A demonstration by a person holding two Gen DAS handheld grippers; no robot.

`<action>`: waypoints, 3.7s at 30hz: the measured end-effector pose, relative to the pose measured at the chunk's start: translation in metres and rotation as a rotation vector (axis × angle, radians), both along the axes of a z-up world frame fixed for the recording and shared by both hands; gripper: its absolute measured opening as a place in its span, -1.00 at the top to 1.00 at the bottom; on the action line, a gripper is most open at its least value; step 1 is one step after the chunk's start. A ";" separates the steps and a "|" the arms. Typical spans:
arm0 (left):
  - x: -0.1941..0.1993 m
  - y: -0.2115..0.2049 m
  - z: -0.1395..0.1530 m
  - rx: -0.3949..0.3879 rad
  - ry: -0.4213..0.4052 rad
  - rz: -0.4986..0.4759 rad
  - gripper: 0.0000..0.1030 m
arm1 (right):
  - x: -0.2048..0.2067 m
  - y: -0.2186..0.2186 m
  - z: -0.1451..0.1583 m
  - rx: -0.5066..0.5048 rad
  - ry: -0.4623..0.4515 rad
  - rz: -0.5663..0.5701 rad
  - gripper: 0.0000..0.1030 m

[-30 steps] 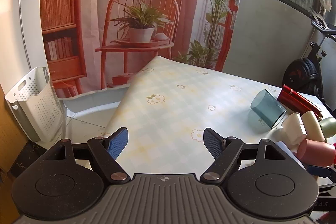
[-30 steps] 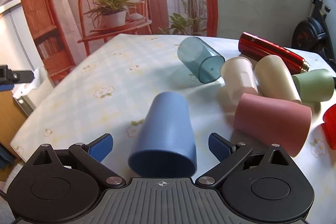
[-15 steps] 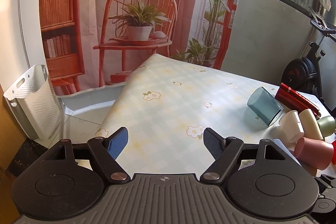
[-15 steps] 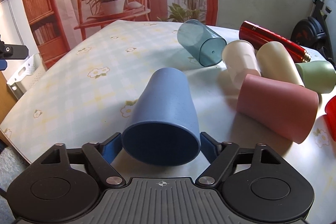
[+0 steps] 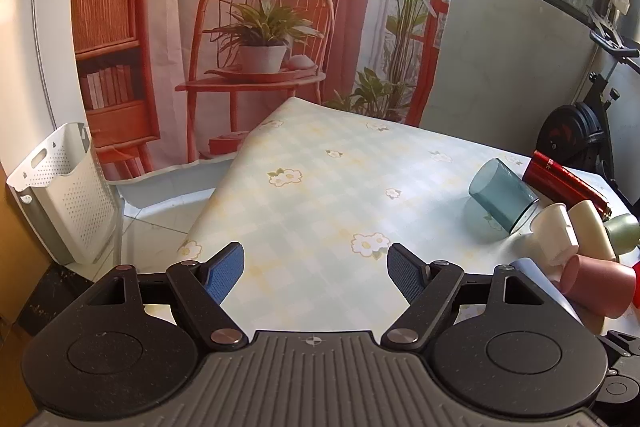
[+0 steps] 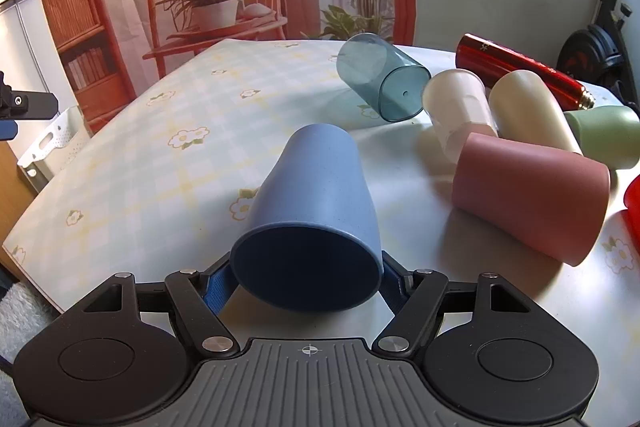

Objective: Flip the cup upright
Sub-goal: 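Rotate the blue cup with the right gripper until its opening faces up, then set the blue cup upright on the table and open the right gripper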

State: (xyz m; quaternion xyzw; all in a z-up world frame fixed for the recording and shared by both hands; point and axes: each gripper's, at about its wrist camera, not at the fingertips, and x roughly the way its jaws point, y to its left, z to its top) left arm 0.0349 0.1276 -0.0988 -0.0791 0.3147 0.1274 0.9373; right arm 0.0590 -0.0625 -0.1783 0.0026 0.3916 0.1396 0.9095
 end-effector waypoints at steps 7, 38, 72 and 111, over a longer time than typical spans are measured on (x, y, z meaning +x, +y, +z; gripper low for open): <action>0.001 -0.001 -0.001 0.003 0.008 -0.004 -0.57 | 0.000 0.000 0.000 0.002 0.000 0.001 -0.33; -0.004 0.000 0.002 -0.058 -0.016 -0.001 -0.56 | 0.022 -0.012 0.045 -0.003 -0.163 0.064 -0.29; 0.001 -0.003 0.008 -0.055 -0.027 0.004 -0.56 | 0.070 0.000 0.024 0.023 -0.208 0.103 -0.28; -0.003 -0.012 0.027 -0.020 -0.057 -0.025 -0.57 | 0.062 -0.019 0.037 0.023 -0.194 0.059 -0.80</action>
